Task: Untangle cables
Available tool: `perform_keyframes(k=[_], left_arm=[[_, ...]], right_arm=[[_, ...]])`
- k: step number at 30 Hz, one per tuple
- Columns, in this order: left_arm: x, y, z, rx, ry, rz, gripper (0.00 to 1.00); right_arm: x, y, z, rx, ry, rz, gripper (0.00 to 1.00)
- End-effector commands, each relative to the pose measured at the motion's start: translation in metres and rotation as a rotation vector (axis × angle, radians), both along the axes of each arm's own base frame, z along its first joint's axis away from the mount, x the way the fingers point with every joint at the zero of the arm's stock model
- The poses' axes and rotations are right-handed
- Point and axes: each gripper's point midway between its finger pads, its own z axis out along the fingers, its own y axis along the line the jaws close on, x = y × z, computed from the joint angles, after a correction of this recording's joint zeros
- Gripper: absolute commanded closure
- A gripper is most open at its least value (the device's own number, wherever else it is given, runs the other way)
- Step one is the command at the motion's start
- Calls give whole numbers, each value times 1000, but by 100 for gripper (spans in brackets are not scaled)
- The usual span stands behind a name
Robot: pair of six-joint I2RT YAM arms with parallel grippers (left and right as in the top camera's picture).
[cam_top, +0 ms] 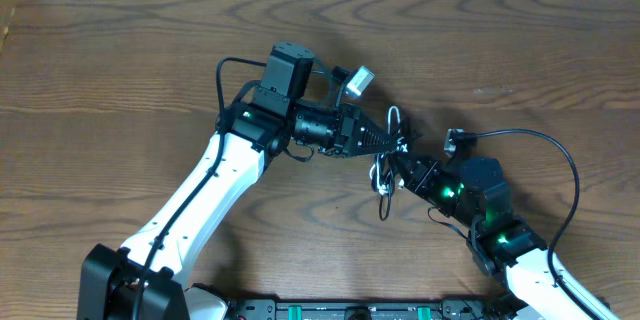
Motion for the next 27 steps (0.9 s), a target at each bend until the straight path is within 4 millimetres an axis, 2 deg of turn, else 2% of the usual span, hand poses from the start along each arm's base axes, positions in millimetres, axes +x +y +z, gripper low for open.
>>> perform_keyframes(k=[1, 3, 5, 8, 10, 12, 15, 17, 19, 21, 22, 23, 25, 27], left_arm=[[-17, 5, 35, -153, -109, -126, 92], [-10, 8, 32, -148, -174, -104, 92], [8, 12, 22, -86, -195, -24, 92], [48, 31, -12, 125, -215, 188, 92], [76, 60, -47, 353, -212, 366, 92], [95, 107, -85, 653, -211, 548, 92], [97, 176, -115, 1028, -180, 746, 92], [90, 202, -122, 1161, -147, 816, 92], [84, 207, -124, 1194, -130, 815, 83], [82, 203, -125, 1179, -116, 800, 62], [80, 198, -126, 1154, -101, 786, 48], [78, 190, -126, 1113, -82, 759, 44], [69, 164, -123, 992, -41, 664, 44], [59, 135, -116, 858, -99, 487, 47]], right_arm=[[4, -37, -38, -239, 6, -113, 99], [3, -40, -38, -284, -14, -88, 99], [0, -41, -38, -315, -29, -63, 99], [-3, -42, -34, -347, -59, -30, 99], [-5, -42, -28, -353, -86, -17, 99], [-7, -39, -18, -353, -133, 15, 99], [-9, -39, -3, -371, -204, 38, 99], [-11, -40, 7, -396, -262, 54, 99], [-12, -42, 15, -417, -302, 58, 99], [-12, -47, 17, -429, -306, 33, 99], [-13, -48, 18, -429, -307, 30, 99], [-13, -48, 18, -425, -305, 28, 99], [-13, -48, 16, -394, -274, 12, 99], [-14, -49, 11, -360, -227, -16, 99]])
